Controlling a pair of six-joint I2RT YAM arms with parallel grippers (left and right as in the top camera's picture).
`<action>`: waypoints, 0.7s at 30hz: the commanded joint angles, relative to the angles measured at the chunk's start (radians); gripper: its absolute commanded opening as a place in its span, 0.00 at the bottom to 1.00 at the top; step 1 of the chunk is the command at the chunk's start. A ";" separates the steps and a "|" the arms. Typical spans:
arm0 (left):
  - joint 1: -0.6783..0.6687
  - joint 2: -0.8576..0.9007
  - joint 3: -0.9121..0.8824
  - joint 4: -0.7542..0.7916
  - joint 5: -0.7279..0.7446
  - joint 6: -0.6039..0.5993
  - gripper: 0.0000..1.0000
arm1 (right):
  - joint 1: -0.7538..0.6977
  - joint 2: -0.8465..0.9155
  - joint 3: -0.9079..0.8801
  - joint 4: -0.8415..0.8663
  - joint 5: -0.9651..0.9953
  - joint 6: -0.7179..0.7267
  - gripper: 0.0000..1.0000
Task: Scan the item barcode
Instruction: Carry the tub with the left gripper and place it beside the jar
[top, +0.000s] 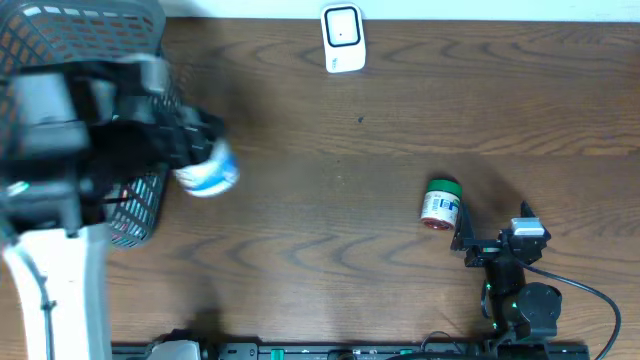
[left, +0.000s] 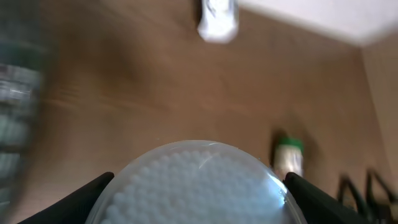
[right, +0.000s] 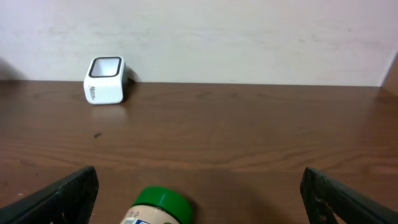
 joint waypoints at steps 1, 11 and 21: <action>-0.166 0.052 -0.080 0.041 0.029 0.023 0.71 | 0.003 -0.002 -0.004 0.000 0.010 -0.015 0.99; -0.568 0.400 -0.219 0.293 0.070 0.027 0.72 | 0.003 -0.002 -0.004 0.000 0.010 -0.015 0.99; -0.687 0.644 -0.219 0.468 0.069 0.023 0.82 | 0.003 -0.002 -0.004 0.000 0.010 -0.015 0.99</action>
